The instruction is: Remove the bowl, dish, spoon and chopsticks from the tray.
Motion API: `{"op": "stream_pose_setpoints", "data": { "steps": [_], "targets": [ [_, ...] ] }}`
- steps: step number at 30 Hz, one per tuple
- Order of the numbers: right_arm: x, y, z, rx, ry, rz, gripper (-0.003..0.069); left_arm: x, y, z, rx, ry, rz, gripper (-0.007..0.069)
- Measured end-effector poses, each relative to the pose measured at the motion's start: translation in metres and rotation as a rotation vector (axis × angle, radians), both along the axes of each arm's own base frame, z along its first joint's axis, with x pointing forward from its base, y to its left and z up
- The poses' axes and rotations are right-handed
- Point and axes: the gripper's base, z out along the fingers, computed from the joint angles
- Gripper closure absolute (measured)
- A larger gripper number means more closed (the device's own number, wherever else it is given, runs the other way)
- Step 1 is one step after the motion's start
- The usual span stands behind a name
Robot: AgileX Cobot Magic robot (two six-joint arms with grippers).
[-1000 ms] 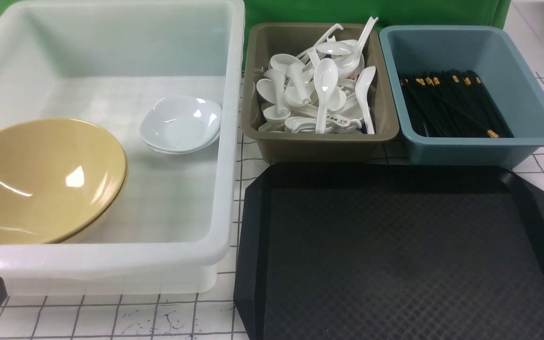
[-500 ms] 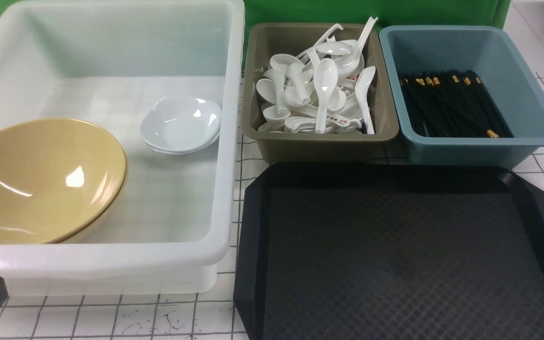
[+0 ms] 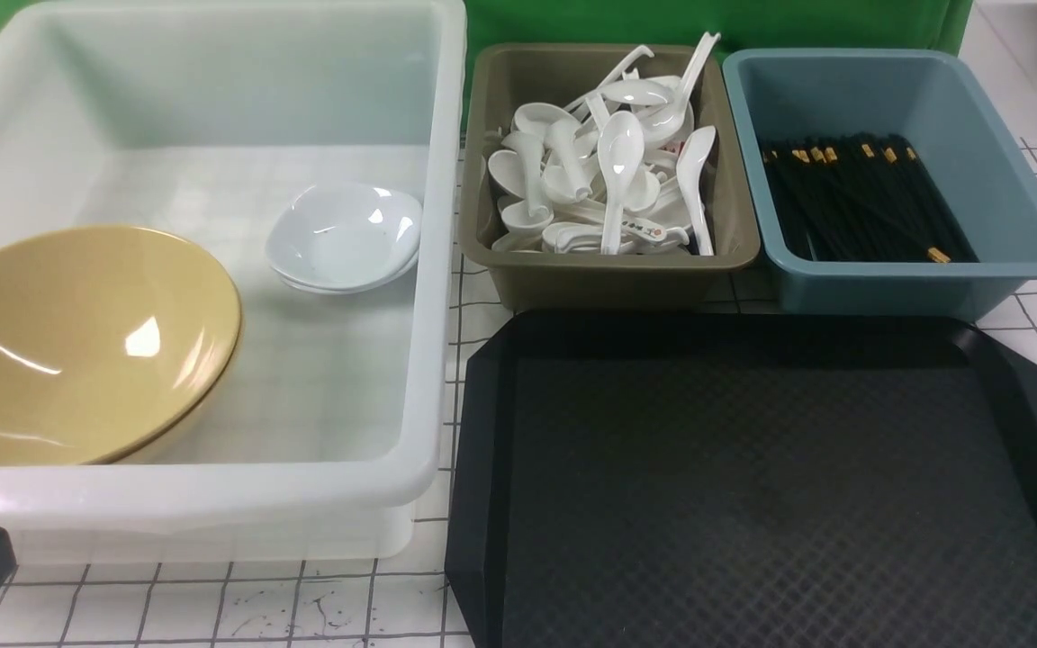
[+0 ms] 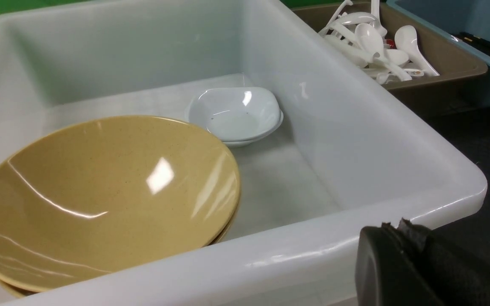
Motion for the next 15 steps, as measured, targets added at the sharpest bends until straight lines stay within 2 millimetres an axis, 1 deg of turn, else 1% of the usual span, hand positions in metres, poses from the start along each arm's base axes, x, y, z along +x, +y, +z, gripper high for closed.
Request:
{"op": "stream_pose_setpoints", "data": {
  "steps": [1,2,4,10,12,15],
  "targets": [
    [-0.002,-0.004,-0.008,-0.009,0.000,-0.039,0.0587,0.000,0.000,0.000,0.000,0.000,0.000,0.0636],
    [-0.004,-0.008,-0.021,-0.021,0.014,-0.093,0.0603,0.000,0.000,0.000,0.000,0.000,0.000,0.0636],
    [-0.009,-0.014,-0.038,-0.053,0.009,-0.158,0.0620,0.000,0.000,0.000,0.000,0.000,0.000,0.0636],
    [-0.017,-0.023,-0.081,-0.025,0.040,-0.286,0.0624,0.000,0.000,0.000,0.000,0.001,0.000,0.0636],
    [-0.019,-0.025,-0.086,-0.005,0.044,-0.314,0.0624,0.000,0.000,0.000,0.000,0.001,0.000,0.0636],
    [-0.020,-0.026,-0.088,0.016,0.056,-0.343,0.0624,0.000,0.000,0.000,0.000,0.001,0.000,0.0636]
  ]
}}
